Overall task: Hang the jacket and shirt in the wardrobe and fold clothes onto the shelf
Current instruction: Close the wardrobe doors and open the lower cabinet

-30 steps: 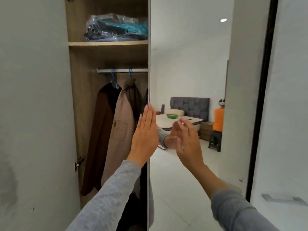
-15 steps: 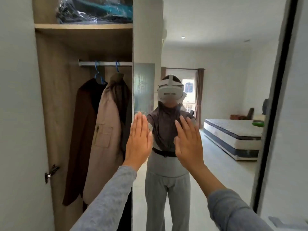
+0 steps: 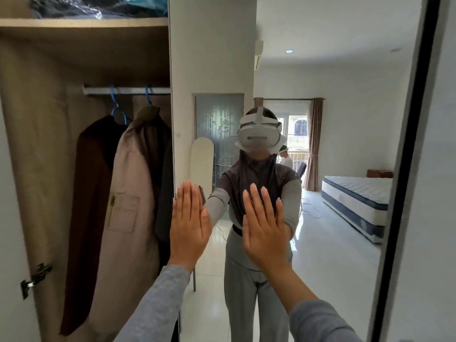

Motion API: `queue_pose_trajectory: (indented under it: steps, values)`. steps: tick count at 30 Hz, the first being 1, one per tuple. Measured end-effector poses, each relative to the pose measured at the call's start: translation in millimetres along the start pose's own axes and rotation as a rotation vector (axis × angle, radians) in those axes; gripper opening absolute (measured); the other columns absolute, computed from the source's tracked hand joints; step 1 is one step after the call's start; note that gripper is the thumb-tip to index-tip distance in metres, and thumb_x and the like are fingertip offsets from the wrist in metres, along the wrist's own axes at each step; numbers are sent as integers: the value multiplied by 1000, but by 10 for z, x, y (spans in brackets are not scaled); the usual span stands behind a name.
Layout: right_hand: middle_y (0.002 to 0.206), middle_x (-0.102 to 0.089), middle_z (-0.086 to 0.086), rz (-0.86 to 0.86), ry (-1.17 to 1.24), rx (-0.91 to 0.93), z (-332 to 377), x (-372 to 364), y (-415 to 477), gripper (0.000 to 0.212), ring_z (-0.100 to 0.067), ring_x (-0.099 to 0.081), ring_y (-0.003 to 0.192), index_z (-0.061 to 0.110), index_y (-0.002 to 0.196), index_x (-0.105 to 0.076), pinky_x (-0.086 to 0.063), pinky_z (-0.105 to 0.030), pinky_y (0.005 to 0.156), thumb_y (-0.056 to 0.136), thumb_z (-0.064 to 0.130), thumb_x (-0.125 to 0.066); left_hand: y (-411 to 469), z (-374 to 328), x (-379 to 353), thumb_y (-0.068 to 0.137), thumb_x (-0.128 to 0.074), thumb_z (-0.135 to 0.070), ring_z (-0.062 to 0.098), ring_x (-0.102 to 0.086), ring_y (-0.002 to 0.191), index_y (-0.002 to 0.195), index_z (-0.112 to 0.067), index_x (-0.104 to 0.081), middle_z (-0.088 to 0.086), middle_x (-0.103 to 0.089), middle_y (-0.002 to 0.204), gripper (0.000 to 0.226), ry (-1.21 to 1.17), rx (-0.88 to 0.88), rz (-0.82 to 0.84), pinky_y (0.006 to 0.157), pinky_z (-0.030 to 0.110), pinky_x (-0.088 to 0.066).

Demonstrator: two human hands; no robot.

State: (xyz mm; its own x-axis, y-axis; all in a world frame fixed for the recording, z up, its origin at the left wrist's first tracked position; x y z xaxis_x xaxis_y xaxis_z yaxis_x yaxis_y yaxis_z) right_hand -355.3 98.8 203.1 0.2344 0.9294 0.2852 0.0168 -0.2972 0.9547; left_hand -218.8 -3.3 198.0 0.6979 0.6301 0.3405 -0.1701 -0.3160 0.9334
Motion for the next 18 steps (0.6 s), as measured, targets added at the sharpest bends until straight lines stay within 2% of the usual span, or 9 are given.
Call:
queue_pose_trajectory:
  steps: [4, 8, 11, 14, 16, 18]
  values:
    - [153, -29, -5, -39, -38, 3, -2, -52, -2, 54, -23, -24, 143, 13, 144, -37, -24, -48, 113, 91, 25, -38, -14, 73, -55, 97, -28, -27, 27, -10, 146, 147, -1, -16, 16, -12, 156, 58, 41, -54, 1, 120, 38, -8]
    - [154, -25, -6, -34, -43, 7, -27, -114, -21, 55, -24, -21, 143, 14, 145, -35, -23, -49, 113, 92, 27, -37, 2, 62, -49, 99, -22, -29, 28, -11, 146, 146, 2, -19, 18, -13, 156, 57, 77, -40, 38, 120, 36, -7]
    - [155, -24, -6, -9, -29, -6, -21, -129, -17, 55, -25, -19, 144, 14, 146, -33, -20, -49, 115, 92, 26, -38, 7, 27, 12, 100, -18, -34, 27, -10, 146, 148, 0, -14, 17, -10, 157, 58, 142, -37, 61, 120, 34, -5]
    - [156, -22, -8, 3, 112, -111, 95, -90, -48, 56, -26, -15, 145, 11, 146, -31, -13, -51, 116, 91, 19, -36, -23, 6, 154, 101, -18, -36, 23, -8, 146, 149, -4, -10, 12, -7, 158, 59, 243, -61, 120, 119, 34, -7]
    - [156, -22, -9, 8, 272, -181, 222, -54, -79, 57, -26, -12, 146, 10, 146, -31, -10, -52, 116, 90, 16, -35, -30, 59, 324, 102, -14, -36, 20, -11, 146, 150, -7, -12, 9, -8, 158, 56, 309, -93, 141, 118, 35, -11]
    - [156, -23, -8, 33, 450, -200, 371, -51, -114, 58, -25, -13, 146, 10, 146, -30, -9, -51, 117, 89, 16, -34, -84, 198, 578, 101, -17, -34, 19, -11, 146, 150, -7, -16, 8, -10, 158, 55, 367, -54, 147, 118, 34, -10]
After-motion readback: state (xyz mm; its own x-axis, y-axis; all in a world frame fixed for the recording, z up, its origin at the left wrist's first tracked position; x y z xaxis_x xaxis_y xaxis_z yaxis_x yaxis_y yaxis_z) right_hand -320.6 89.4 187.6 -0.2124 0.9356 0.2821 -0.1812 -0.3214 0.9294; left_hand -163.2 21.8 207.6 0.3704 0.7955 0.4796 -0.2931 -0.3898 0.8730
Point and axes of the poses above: each hand's wrist, its own y-axis towards the middle knuckle, its own x-axis out of the back of the hand, z = x × y, the point moved 5 cm from there along y, towards the middle knuckle
